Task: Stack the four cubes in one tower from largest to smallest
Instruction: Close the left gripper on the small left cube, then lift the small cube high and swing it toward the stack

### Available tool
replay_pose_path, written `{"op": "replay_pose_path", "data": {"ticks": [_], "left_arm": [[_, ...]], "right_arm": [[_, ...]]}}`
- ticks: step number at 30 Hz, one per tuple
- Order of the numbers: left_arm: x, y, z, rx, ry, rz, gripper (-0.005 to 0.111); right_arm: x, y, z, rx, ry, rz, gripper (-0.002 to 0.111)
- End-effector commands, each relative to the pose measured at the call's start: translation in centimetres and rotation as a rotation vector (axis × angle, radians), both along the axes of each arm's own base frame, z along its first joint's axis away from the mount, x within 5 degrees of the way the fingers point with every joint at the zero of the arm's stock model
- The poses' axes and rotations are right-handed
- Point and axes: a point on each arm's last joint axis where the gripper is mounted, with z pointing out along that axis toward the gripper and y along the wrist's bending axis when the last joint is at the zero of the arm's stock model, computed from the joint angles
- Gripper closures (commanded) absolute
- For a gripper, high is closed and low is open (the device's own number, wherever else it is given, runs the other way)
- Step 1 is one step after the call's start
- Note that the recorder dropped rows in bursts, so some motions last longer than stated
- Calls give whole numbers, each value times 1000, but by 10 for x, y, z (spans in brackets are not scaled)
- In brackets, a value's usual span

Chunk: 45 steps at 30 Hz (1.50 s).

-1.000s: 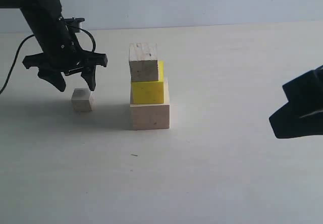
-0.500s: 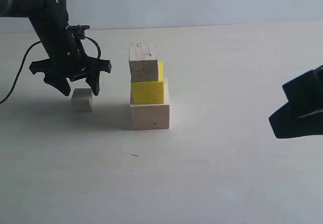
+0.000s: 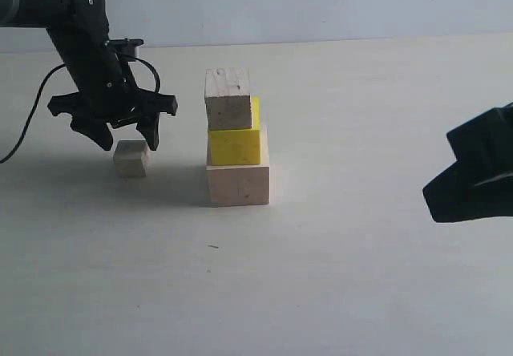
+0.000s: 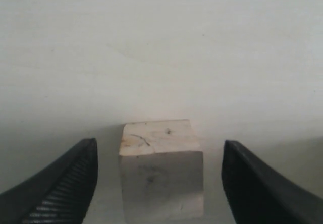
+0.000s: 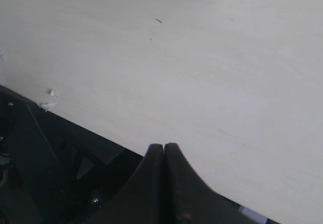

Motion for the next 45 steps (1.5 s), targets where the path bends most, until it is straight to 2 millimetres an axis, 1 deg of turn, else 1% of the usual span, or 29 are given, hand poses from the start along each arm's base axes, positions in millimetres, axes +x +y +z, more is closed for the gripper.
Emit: {"op": "replay_pose_path", "data": {"ticks": [1, 6, 10, 15, 25, 32, 35, 41, 42, 43, 44, 45], "left_arm": [[0, -1, -2, -3, -3, -12, 40], [0, -2, -14, 2, 28, -19, 40], [1, -2, -15, 1, 22, -23, 40], [0, -3, -23, -2, 45, -25, 40], [1, -3, -28, -2, 50, -30, 40], [1, -3, -29, -2, 50, -38, 40], [1, -3, -29, -2, 48, -38, 50], [0, -3, -29, 0, 55, -43, 78], [0, -3, -29, 1, 58, -50, 88], [0, -3, -29, 3, 62, -58, 92], [-1, -3, -29, 7, 72, -92, 102], [-2, -2, -29, 8, 75, -106, 105]], "right_arm": [[0, -1, 0, 6, -15, 5, 108], [0, -1, 0, 6, -15, 5, 108], [0, -1, 0, 6, -15, 5, 108], [0, 0, 0, 7, -16, 4, 108], [0, 0, 0, 7, -16, 4, 108], [0, 0, 0, 7, -16, 4, 108], [0, 0, 0, 7, -16, 4, 108], [0, -1, 0, 6, -15, 4, 108], [0, -1, 0, 6, -15, 4, 108], [0, -1, 0, 6, -15, 4, 108], [-1, -1, 0, 7, -16, 4, 108], [-1, -1, 0, 7, -16, 4, 108]]}}
